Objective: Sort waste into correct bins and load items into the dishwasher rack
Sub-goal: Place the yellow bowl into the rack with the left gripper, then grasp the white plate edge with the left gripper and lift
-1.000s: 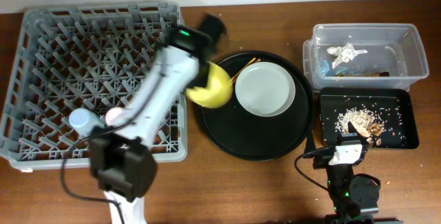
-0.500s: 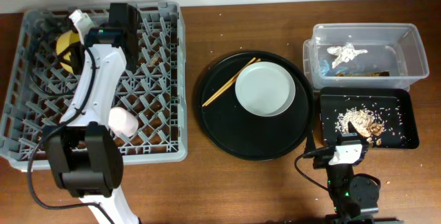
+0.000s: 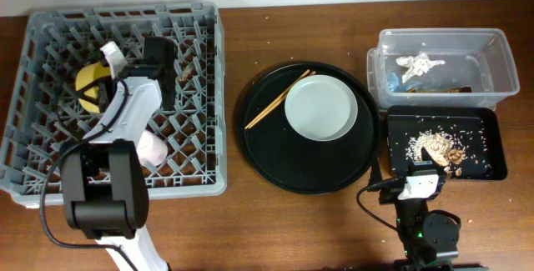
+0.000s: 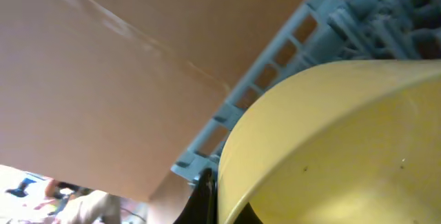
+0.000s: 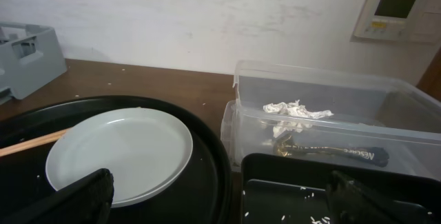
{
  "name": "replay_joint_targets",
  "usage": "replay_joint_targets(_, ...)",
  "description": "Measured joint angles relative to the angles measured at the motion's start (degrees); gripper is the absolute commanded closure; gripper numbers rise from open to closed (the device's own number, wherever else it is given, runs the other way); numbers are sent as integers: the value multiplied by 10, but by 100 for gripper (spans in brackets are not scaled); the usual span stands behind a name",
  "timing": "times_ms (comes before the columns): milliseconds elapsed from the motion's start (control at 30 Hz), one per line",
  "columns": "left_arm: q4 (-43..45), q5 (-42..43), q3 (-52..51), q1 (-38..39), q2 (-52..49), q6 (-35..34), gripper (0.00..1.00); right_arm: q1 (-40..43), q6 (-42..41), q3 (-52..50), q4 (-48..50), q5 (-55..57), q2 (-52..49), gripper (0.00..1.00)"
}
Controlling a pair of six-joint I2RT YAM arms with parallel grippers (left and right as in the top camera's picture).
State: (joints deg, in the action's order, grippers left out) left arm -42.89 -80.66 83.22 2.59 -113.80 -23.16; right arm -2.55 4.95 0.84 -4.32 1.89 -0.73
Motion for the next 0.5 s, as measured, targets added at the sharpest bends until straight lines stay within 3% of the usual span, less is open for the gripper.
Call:
replay_joint_targets(167, 2, 33, -2, 1, 0, 13, 99, 0, 0, 0, 0, 0, 0, 2)
replay_joint_targets(200, 0, 37, -2, 2, 0, 13, 95, 0, 0, 0, 0, 0, 0, 1)
replay_joint_targets(267, -23, 48, 1, 8, 2, 12, 63, 0, 0, 0, 0, 0, 0, 2)
replay_joint_targets(367, -97, 145, -5, 50, 4, 22, 37, 0, 0, 0, 0, 0, 0, 2)
replay_joint_targets(500, -170, 243, 5, 104, 4, 25, 26, 0, 0, 0, 0, 0, 0, 2)
